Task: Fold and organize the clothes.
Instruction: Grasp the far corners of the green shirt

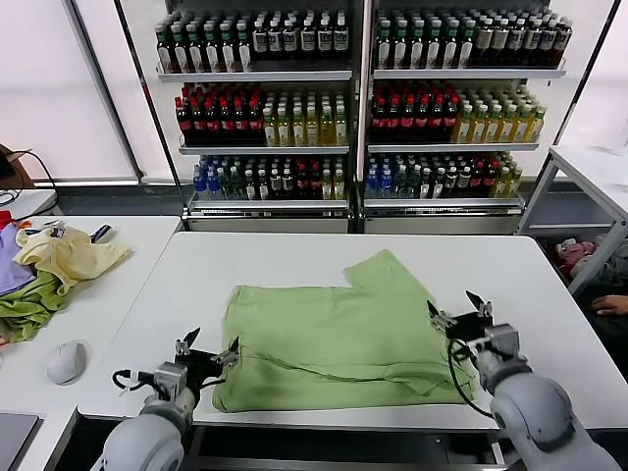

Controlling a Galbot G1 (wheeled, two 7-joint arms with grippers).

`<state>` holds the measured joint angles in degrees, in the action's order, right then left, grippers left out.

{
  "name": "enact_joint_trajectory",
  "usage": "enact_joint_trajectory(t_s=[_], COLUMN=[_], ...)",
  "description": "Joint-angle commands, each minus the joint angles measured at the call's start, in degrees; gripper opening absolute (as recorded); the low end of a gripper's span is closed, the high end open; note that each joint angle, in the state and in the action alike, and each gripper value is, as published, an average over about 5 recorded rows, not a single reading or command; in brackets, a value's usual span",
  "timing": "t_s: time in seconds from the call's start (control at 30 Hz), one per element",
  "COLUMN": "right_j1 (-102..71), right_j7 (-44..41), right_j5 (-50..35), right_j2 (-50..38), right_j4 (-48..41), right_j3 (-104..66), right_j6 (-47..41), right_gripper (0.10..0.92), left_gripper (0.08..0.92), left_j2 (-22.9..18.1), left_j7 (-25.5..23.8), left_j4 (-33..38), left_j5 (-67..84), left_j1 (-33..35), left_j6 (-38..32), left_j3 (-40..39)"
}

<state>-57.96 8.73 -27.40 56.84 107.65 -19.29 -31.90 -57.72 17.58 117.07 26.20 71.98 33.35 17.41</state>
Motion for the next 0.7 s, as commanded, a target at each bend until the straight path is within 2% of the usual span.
enact_joint_trajectory(t_s=[0.03, 0.4, 0.7], right_j1=[21.86, 34.79, 37.81], right_j7=[0.90, -0.89, -1.74], right_j5=[-4.79, -3.21, 1.22], right_j2=[4.71, 10.87, 15.54], right_j4=[-18.35, -35.82, -47.62], right_j3=[10.63, 16.21, 16.35], right_j6=[-1.10, -1.15, -1.19], right_gripper=[0.823, 0.823, 0.823], left_gripper=[0.823, 0.823, 0.823], left_j2=[-0.42, -6.12, -7.61], left_j7=[0.70, 0.75, 1.11], left_j4=[-15.58, -29.79, -34.64], left_j5=[6.20, 6.79, 6.27], left_j1=[-19.54, -30.11, -32.71], left_j6=[0.03, 0.06, 0.09], left_j3=[-7.19, -12.86, -13.86])
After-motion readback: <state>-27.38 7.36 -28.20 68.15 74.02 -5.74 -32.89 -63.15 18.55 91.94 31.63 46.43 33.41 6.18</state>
